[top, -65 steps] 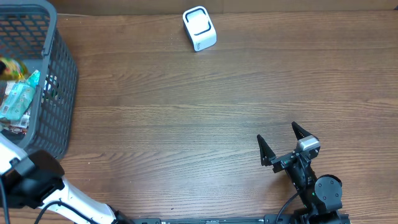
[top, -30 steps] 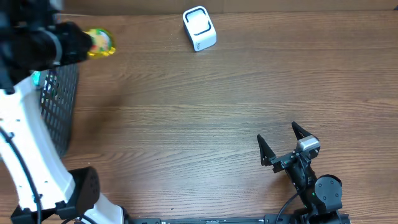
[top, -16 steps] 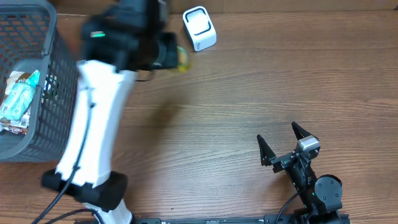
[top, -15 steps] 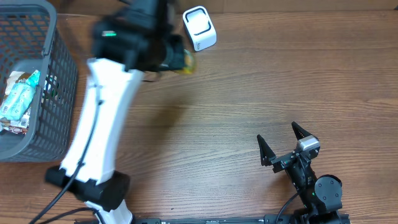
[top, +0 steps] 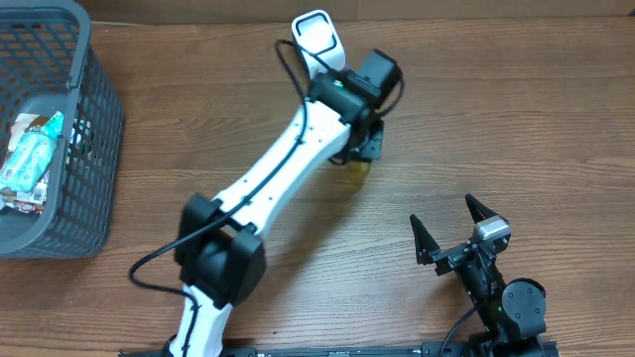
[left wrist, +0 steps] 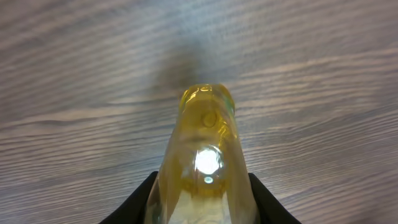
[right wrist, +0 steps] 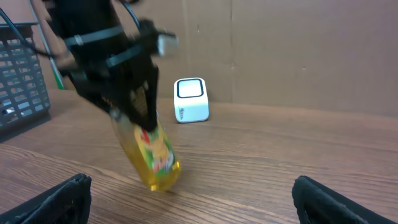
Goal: Scan the item barcode
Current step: 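Carry the Vim bottle to the scanner and hold it beneath, then set the Vim bottle upright on the table and release it, then reach the left gripper into the basket and grasp the green-lidded jar, then carry the green jar under the scanner and place it on the table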
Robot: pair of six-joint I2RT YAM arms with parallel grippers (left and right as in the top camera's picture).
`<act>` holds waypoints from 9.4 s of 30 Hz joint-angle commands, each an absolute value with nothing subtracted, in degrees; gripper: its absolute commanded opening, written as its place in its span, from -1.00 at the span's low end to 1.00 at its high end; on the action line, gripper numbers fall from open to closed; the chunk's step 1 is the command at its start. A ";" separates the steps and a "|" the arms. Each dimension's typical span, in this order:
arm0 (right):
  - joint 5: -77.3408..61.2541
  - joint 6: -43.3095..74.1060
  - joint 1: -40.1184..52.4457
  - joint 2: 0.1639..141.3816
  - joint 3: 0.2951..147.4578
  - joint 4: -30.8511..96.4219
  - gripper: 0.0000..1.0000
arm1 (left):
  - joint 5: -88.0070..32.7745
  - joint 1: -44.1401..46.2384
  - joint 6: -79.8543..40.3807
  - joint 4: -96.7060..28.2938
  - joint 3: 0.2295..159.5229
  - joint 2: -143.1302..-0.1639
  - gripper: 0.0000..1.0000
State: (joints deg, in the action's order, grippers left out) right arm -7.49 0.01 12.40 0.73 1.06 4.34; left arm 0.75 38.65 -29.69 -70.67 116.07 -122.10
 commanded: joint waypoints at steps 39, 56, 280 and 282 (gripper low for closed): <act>-7.35 0.14 12.25 0.40 0.47 4.19 1.00 | 1.85 40.16 -29.32 -69.60 116.36 -125.25 0.95; -7.38 0.14 12.25 0.40 0.47 4.16 1.00 | 1.67 37.60 -23.09 -77.45 127.37 -124.70 0.99; -7.38 0.14 12.25 0.40 0.47 4.16 1.00 | -0.89 27.90 -25.91 -70.46 103.15 -120.57 0.67; -7.38 0.14 12.25 0.40 0.47 4.19 1.00 | -0.91 27.90 -25.89 -70.46 103.15 -120.57 0.73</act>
